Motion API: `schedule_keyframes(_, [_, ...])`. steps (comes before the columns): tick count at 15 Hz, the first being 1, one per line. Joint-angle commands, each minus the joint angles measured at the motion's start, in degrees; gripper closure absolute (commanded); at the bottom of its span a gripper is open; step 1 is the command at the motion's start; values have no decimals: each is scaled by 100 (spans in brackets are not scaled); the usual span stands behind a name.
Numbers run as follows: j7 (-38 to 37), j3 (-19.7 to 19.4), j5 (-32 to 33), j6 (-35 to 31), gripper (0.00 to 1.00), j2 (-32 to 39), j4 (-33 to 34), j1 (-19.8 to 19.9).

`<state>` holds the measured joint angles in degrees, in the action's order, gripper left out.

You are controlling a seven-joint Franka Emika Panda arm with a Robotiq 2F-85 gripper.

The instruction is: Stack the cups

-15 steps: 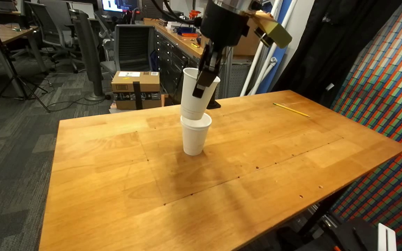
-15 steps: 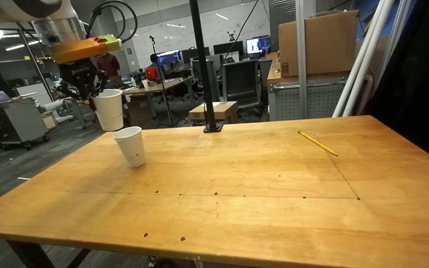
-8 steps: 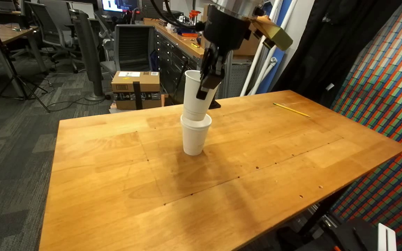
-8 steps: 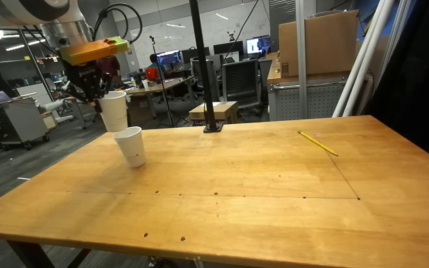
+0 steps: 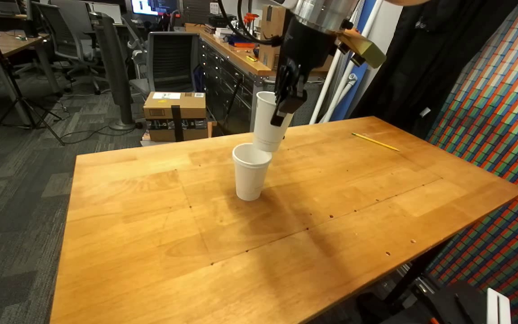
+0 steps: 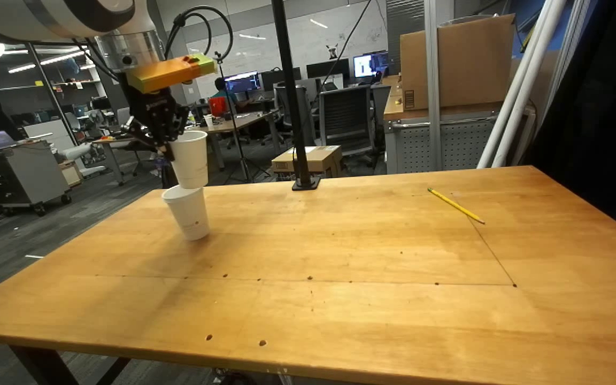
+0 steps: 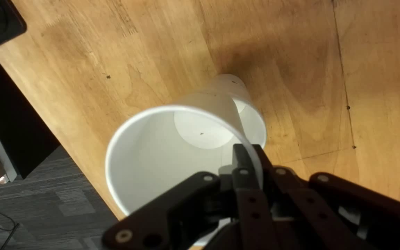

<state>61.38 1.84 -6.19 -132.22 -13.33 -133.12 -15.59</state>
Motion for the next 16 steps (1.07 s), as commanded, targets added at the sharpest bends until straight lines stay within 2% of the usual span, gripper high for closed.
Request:
schedule_keyframes(1, [201, 94, -186, -74, 100, 112, 105, 46])
schedule_keyframes(16, [121, 460, -71, -185, 100, 133, -72, -3])
